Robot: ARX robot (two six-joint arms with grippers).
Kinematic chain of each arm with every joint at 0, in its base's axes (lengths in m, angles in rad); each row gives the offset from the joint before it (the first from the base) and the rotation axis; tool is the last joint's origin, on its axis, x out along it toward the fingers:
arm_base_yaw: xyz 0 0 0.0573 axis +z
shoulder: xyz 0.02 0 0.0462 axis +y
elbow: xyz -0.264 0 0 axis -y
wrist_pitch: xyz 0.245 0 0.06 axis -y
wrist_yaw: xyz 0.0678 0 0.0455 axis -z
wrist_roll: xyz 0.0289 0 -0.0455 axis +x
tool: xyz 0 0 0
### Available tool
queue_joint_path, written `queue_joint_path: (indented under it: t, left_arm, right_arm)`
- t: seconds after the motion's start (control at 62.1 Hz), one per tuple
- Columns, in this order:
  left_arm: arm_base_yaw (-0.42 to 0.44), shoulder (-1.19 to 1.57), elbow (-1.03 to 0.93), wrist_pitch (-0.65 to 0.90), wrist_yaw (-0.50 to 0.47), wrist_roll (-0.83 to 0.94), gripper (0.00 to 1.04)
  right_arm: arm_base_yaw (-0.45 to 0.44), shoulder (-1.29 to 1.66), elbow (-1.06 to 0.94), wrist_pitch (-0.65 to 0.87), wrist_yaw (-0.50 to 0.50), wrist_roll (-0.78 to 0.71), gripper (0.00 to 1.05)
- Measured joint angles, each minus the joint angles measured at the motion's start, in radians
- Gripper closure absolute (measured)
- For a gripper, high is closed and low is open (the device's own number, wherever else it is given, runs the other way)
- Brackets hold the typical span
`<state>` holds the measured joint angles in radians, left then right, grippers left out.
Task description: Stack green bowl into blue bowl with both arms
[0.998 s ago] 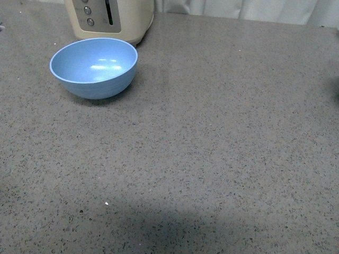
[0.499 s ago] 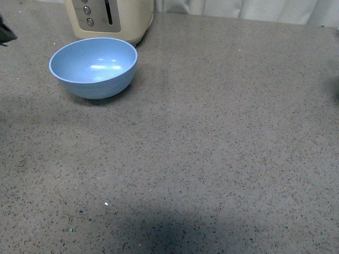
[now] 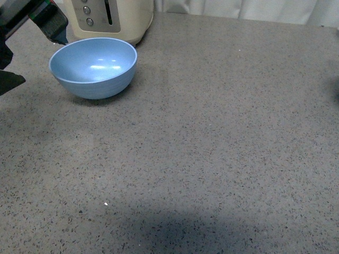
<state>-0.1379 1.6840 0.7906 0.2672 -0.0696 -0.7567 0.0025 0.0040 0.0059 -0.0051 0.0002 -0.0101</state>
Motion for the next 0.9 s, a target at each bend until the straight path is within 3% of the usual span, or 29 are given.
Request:
queue_joint_path:
  t: [0.499, 0.902]
  left_arm:
    - [-0.003, 0.134, 0.077, -0.012, 0.014, -0.005, 0.07]
    - [0.004, 0.156, 0.097, -0.048, 0.024, 0.005, 0.71]
  right_arm:
    - [0.000, 0.000, 0.000, 0.000, 0.000, 0.000, 0.09]
    - [0.000, 0.000, 0.000, 0.000, 0.000, 0.000, 0.09]
